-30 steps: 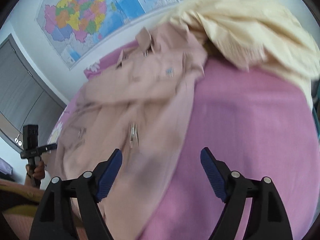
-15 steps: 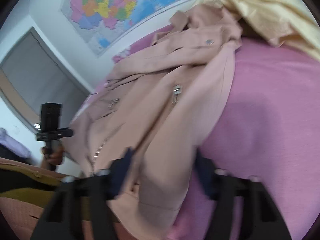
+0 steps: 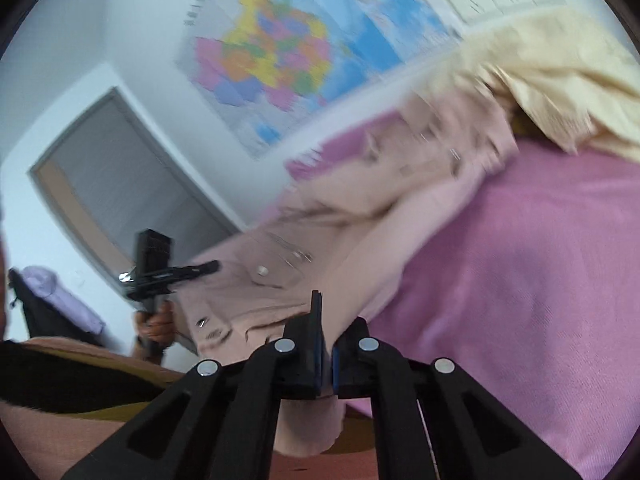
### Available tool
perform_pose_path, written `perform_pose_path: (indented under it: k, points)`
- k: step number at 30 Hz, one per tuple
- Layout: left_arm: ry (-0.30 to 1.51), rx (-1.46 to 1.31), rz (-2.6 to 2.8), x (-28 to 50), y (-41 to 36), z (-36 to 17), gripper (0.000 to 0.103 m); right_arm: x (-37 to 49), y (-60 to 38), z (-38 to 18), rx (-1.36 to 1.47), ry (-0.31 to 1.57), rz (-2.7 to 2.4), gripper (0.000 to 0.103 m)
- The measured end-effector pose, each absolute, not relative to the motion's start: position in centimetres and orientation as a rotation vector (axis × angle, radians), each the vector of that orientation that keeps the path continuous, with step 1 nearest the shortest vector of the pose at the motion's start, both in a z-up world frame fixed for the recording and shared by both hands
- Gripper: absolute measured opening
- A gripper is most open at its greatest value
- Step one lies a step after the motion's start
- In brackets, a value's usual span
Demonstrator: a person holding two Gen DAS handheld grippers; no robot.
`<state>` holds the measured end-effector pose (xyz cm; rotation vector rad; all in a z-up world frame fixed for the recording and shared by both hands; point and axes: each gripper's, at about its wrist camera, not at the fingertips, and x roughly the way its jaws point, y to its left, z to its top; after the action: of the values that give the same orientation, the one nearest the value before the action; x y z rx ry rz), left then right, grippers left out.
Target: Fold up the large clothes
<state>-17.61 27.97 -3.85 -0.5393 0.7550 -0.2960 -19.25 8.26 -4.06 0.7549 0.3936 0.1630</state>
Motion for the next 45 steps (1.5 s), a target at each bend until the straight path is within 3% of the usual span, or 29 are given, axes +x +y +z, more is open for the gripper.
perform_pose_path:
  k: [4, 10, 12, 14, 16, 17, 18, 20, 22, 24, 25, 27, 28, 29, 30, 45]
  points:
    - [0.752, -0.514, -0.299, -19.1, 28.1, -3.3, 0.003, -20.0, 9.5, -2.7, 0.691, 0.405, 0.201, 0.004]
    - [0.878, -0.576, -0.295, -17.9, 28.8, -8.0, 0.004, -18.2, 9.1, -7.5, 0.804, 0.52, 0.203, 0.004]
    - [0.888, -0.597, -0.309, -17.9, 28.9, -8.9, 0.005, -18.3, 9.3, -8.5, 0.836, 0.53, 0.217, 0.009]
    - [0.904, -0.6, -0.31, -17.7, 28.8, -9.4, 0.005, -18.5, 9.2, -9.3, 0.858, 0.556, 0.197, 0.024]
    - [0.922, -0.576, -0.318, -17.6, 28.3, -9.7, 0.008, -18.7, 9.2, -9.9, 0.869, 0.579, 0.183, 0.027]
    - [0.937, -0.551, -0.31, -17.5, 27.9, -9.8, 0.01, -18.7, 9.2, -10.4, 0.871, 0.612, 0.156, 0.038]
    - [0.947, -0.53, -0.304, -17.5, 27.5, -10.0, 0.013, -18.8, 9.2, -10.8, 0.871, 0.631, 0.142, 0.042]
    - [0.962, -0.518, -0.31, -17.4, 26.9, -10.4, 0.015, -18.9, 9.5, -11.5, 0.874, 0.661, 0.14, 0.046]
    - [0.974, -0.518, -0.32, -17.3, 26.7, -10.7, 0.021, -18.8, 10.1, -12.2, 0.887, 0.668, 0.174, 0.049]
    - [0.986, -0.508, -0.335, -17.3, 26.4, -10.9, 0.037, -18.6, 10.7, -12.6, 0.901, 0.677, 0.202, 0.05]
    - [0.993, -0.499, -0.341, -17.3, 26.2, -10.9, 0.039, -18.4, 11.0, -12.9, 0.911, 0.681, 0.224, 0.05]
    - [1.002, -0.487, -0.342, -17.1, 25.7, -10.9, 0.035, -18.1, 11.7, -13.1, 0.924, 0.677, 0.259, 0.036]
    - [1.001, -0.481, -0.337, -17.1, 25.6, -10.9, 0.029, -18.1, 12.0, -13.0, 0.923, 0.663, 0.277, 0.019]
    - [0.998, -0.488, -0.333, -17.0, 25.6, -10.8, 0.011, -18.1, 12.0, -12.9, 0.932, 0.641, 0.285, 0.007]
    - [0.994, -0.496, -0.33, -17.1, 25.8, -10.7, 0.005, -18.1, 12.0, -12.6, 0.943, 0.625, 0.291, 0.007]
    - [0.863, -0.525, -0.311, -16.8, 27.9, -5.1, 0.002, -18.9, 8.5, -6.0, 0.903, 0.397, 0.246, 0.004]
